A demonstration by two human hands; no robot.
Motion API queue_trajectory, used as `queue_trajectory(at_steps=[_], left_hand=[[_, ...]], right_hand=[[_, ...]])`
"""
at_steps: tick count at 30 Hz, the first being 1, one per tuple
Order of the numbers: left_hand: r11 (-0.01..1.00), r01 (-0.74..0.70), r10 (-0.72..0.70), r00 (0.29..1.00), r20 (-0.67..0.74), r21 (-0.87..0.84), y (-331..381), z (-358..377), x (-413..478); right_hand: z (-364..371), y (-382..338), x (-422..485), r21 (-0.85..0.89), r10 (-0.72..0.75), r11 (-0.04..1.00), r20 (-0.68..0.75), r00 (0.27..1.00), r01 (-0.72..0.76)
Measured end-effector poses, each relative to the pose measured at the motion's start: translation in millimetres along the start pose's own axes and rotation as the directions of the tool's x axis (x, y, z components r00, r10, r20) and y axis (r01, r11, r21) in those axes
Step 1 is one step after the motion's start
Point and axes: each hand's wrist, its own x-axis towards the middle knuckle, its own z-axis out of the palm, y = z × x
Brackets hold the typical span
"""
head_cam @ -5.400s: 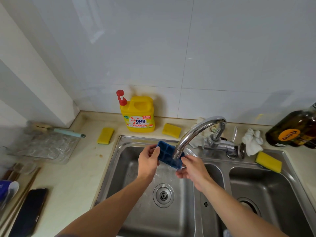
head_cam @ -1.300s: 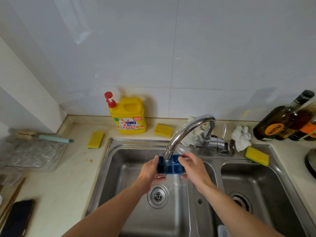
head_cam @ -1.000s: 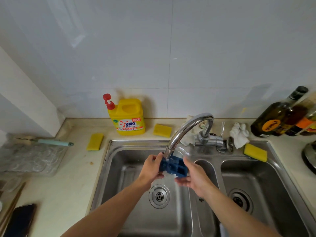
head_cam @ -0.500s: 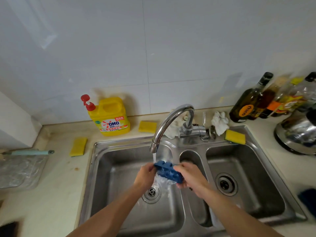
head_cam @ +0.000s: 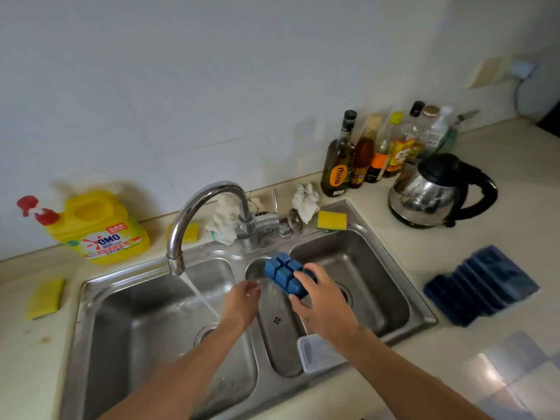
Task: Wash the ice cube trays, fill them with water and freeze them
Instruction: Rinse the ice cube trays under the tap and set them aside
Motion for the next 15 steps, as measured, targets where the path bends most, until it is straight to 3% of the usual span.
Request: queue_trajectory(at_steps=[6, 12, 15], left_hand=[[0.994, -0.107, 0.108, 0.994, -0.007, 0.019, 53, 64, -17], [0.968, -0.246, 0.242, 0.967, 0.078, 0.047, 100, 128, -34], [0.976, -0.218, 0.218, 0.971, 0.099, -0.012, 120, 158, -42]], right_hand=[[-43, 71, -26, 0.027, 0.081, 0.996, -0.003, 0.997, -0.081], [-80, 137, -51, 0.036, 0.131, 0.991, -0.013, 0.991, -0.131], [-93, 165, -65, 0.179, 0.195, 0.967, -0.076, 0.978, -0.179]])
